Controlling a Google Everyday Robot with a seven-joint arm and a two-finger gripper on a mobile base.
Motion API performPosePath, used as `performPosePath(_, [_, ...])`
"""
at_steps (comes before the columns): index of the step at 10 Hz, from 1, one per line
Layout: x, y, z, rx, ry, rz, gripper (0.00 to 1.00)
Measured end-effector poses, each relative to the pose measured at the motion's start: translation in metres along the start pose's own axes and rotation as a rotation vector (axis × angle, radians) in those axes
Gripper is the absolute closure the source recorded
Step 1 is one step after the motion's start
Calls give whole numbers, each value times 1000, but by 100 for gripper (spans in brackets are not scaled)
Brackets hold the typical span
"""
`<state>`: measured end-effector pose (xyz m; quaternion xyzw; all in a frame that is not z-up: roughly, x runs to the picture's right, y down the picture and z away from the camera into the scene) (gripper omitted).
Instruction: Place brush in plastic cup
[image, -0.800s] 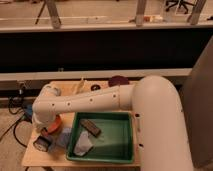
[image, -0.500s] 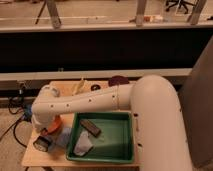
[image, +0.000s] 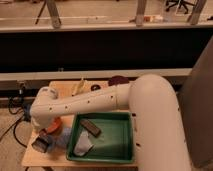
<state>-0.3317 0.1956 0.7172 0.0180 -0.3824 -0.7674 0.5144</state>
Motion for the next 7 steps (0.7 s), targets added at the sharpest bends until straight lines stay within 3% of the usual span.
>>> performPosePath(5, [4, 11, -10, 7, 15, 9, 25])
performPosePath(7, [5, 13, -15, 10, 19, 14, 33])
